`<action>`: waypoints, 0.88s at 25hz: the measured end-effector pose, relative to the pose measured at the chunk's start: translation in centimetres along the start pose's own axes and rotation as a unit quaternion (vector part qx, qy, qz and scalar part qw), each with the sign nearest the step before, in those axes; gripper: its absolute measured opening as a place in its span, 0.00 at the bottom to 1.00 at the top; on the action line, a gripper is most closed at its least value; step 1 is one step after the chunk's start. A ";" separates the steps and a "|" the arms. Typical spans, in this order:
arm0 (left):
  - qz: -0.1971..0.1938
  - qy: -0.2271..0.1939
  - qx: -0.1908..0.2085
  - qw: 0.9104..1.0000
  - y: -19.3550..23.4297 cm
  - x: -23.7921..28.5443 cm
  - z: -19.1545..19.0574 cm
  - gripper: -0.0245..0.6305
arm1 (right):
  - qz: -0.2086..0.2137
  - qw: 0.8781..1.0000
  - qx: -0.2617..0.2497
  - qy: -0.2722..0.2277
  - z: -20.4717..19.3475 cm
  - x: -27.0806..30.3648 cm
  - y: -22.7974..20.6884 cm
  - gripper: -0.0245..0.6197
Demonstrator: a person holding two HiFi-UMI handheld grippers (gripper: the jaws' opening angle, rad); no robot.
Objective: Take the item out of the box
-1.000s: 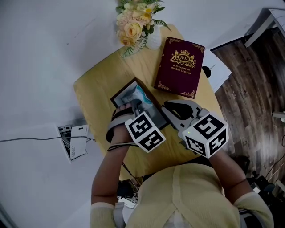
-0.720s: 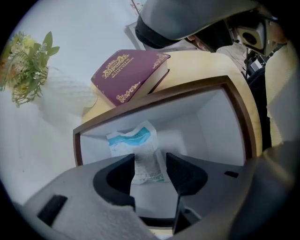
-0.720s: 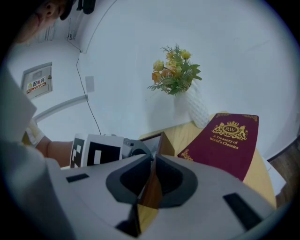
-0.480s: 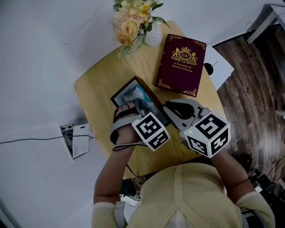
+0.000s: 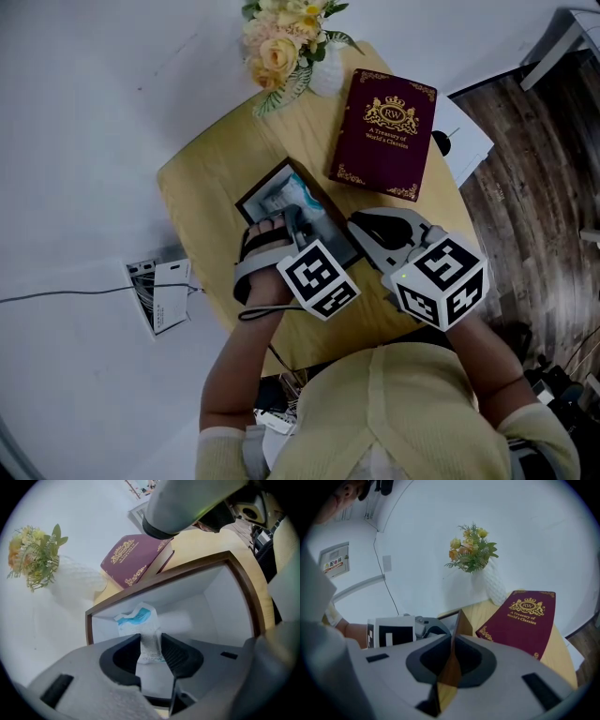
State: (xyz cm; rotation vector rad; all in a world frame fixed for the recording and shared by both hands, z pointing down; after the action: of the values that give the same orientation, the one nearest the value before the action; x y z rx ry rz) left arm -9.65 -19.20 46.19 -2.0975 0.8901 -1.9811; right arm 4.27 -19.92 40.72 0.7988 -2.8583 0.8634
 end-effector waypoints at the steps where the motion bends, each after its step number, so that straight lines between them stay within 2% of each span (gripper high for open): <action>1: 0.001 -0.005 -0.001 1.000 0.1 -0.1 0.0 0.27 | 0.000 1.000 0.000 0.001 0.0 0.0 0.1 0.09; 11: 0.012 -0.058 -0.027 0.998 0.4 -1.4 -0.2 0.19 | -0.007 1.000 -0.005 0.004 -0.4 0.2 0.9 0.09; 22: 0.054 -0.123 -0.047 0.990 0.8 -4.3 -0.7 0.17 | -0.015 1.000 -0.021 0.001 -0.7 0.3 2.9 0.09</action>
State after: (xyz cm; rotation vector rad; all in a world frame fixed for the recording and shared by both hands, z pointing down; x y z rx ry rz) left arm -10.45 -17.55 42.21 -2.2310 1.0410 -1.6136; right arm 2.47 -17.58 39.93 0.8326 -2.8455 0.7983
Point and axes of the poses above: the fingertips, and each gripper's own axes: x forward along the fingers, y to its left, z out of its top, the point moved 7 cm from there along -x, backward along the fingers, and after that the axes turned 14 degrees about -y, right-handed, at the moved point
